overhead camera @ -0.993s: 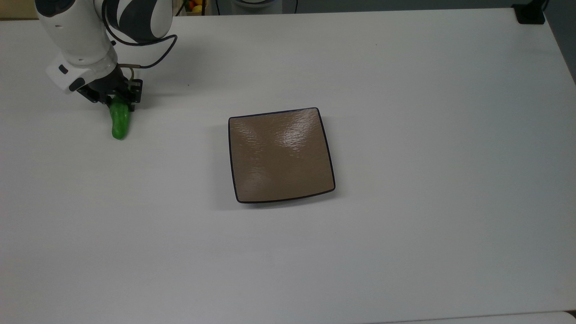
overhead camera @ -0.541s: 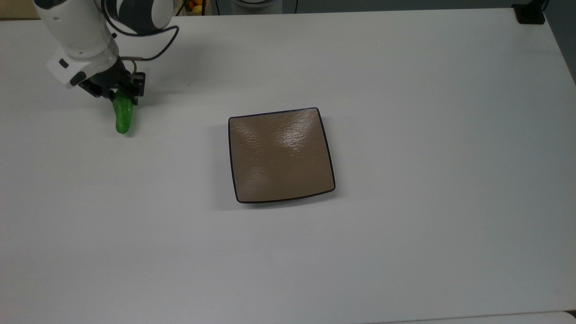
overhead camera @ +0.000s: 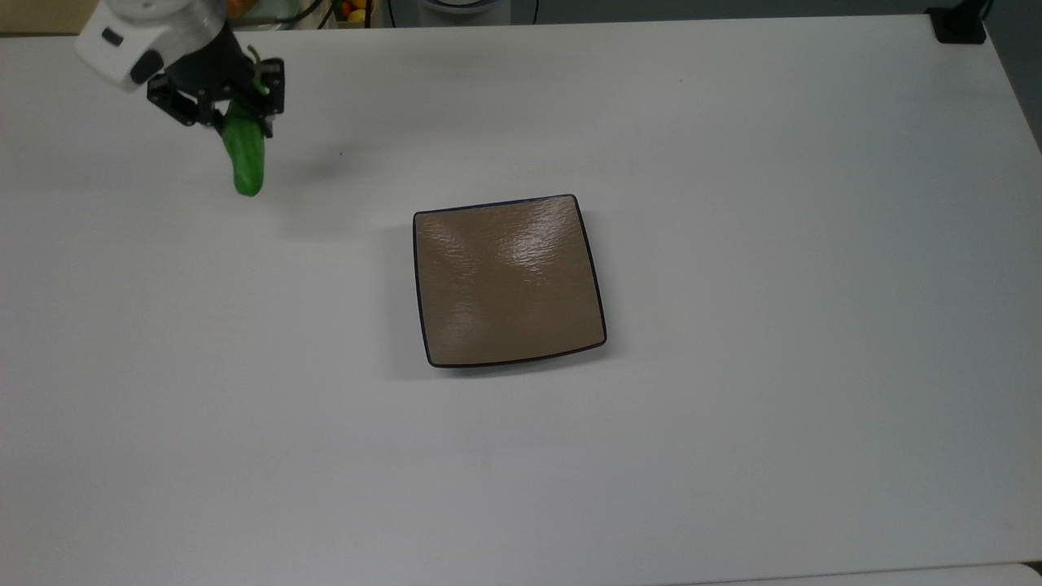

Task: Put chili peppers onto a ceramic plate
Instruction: 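Lift the chili pepper and carry it over the brown plate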

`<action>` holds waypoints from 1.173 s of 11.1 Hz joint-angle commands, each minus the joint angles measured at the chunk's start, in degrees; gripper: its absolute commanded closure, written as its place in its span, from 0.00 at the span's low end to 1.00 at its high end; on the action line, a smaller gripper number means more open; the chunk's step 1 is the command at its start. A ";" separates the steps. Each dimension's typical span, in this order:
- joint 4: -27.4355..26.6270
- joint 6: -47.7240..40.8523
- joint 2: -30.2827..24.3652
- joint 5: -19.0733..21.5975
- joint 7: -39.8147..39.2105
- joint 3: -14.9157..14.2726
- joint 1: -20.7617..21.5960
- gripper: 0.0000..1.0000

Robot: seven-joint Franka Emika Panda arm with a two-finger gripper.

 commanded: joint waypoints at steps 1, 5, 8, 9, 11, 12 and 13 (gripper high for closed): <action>4.15 -3.97 -1.33 0.70 1.60 3.80 0.44 0.99; 5.30 -3.09 -0.89 1.05 6.96 9.61 0.53 0.99; 5.30 0.93 -0.10 3.24 8.99 13.73 0.88 0.99; 5.30 2.00 0.51 3.25 10.91 14.27 1.84 0.98; 5.30 4.98 2.53 3.33 13.46 14.45 4.64 0.98; 5.13 7.26 3.41 3.33 16.09 14.45 5.53 0.98; 5.04 8.76 4.55 3.33 17.07 15.32 5.63 0.98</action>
